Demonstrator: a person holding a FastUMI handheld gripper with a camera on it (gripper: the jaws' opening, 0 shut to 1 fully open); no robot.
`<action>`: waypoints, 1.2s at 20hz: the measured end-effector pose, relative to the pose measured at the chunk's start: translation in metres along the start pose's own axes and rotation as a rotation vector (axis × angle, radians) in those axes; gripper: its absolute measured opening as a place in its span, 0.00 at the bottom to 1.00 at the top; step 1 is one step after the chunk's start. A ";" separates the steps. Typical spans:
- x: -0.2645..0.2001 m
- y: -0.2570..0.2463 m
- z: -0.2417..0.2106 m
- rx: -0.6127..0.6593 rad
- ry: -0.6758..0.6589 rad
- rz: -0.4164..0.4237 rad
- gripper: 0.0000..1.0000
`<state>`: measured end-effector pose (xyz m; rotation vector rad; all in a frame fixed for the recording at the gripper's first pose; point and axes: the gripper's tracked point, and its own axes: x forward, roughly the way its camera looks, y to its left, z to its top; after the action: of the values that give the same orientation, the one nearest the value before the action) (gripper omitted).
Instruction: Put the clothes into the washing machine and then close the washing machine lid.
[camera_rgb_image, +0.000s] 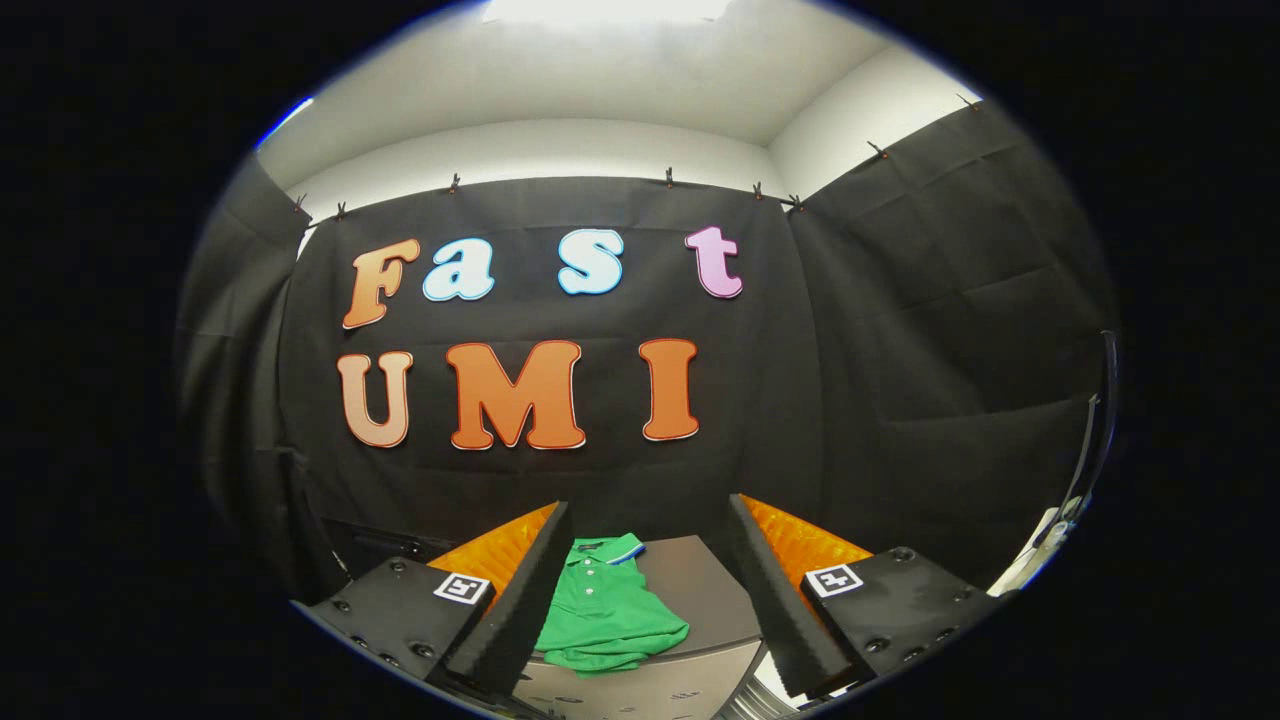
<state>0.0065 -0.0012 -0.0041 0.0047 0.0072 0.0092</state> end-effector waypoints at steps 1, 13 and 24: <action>0.000 -0.002 0.001 0.003 -0.002 -0.005 0.99; 0.025 0.011 -0.015 0.062 0.105 0.004 0.98; 0.142 0.093 -0.051 0.084 0.406 0.266 0.98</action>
<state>0.1469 0.0934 -0.0557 0.0879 0.4130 0.2763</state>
